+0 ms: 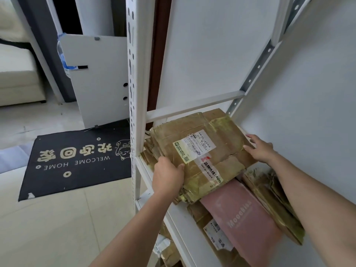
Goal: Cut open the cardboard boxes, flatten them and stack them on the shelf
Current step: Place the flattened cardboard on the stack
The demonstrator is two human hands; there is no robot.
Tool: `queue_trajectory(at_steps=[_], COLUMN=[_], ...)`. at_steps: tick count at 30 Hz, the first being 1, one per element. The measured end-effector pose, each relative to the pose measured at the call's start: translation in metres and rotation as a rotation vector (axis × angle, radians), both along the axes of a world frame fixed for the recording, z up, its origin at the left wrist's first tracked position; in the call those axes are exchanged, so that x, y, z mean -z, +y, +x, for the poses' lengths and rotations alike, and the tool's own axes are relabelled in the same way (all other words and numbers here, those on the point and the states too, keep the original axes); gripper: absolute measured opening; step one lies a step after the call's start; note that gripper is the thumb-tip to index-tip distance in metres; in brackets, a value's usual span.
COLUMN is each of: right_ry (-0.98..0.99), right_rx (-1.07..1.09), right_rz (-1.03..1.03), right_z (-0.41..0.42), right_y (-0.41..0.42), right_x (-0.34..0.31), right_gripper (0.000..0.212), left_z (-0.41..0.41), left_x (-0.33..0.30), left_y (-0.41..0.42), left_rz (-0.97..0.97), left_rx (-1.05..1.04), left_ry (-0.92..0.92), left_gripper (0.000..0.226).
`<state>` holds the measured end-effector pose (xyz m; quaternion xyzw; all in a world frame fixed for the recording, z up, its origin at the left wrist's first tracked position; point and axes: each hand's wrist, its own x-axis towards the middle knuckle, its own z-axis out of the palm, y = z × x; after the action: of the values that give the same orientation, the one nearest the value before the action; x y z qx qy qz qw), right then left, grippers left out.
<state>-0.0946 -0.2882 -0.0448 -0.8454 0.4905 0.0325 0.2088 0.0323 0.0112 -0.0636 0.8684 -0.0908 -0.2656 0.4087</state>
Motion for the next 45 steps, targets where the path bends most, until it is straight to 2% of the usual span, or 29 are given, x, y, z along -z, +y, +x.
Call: queue_trajectory(at_steps=[4,6,10,14,19,22,25,27,30,34,42,45], right_ry=[-0.33,-0.322,-0.32,-0.376,-0.293,-0.255,-0.282,-0.299,-0.294,-0.295,-0.2,-0.122], right_rx=[0.202,0.223,0.225,0.253,0.237,0.216,0.186,0.163,0.138,0.153,0.181,0.118], right_rz=[0.433,0.483,0.487,0.533,0.521,0.427,0.351,0.364,0.457,0.509,0.502,0.456], right_z=[0.008,0.009,-0.001,-0.017,-0.032,-0.019,0.003,0.016,0.025,0.023,-0.023,-0.033], right_y=[-0.007,-0.003,0.004,0.007,0.005,0.002,0.005,0.008,0.008,0.006,0.017,0.022], right_x=[0.002,0.007,0.027,0.032,0.025,0.001,-0.012,-0.008,0.006,0.02,0.018,0.014], right_gripper=[0.046,0.041,0.044,0.043,0.039,0.028,0.011,0.02,0.036,0.041,0.051,0.054], left_z=[-0.007,-0.006,-0.005,-0.005,-0.012,-0.009,-0.006,-0.005,0.001,0.004,-0.013,-0.03], left_x=[0.001,0.005,0.009,0.009,0.009,0.006,0.007,0.01,0.016,0.022,0.021,0.018], left_y=[-0.002,-0.001,0.0,0.006,0.019,0.022,0.022,0.023,0.027,0.026,0.035,0.033], left_rz=[0.139,0.068,-0.107,-0.126,-0.19,-0.205,-0.124,-0.072,-0.115,-0.142,-0.107,-0.07], left_rx=[0.001,-0.019,-0.036,-0.042,-0.045,-0.072,-0.119,-0.133,-0.116,-0.09,-0.067,-0.026], left_ry=[-0.105,-0.054,-0.047,-0.043,0.045,0.113,0.169,0.154,0.165,0.125,0.119,0.125], left_gripper=[0.044,0.04,0.033,0.036,0.033,0.034,0.043,0.051,0.062,0.046,0.039,0.038])
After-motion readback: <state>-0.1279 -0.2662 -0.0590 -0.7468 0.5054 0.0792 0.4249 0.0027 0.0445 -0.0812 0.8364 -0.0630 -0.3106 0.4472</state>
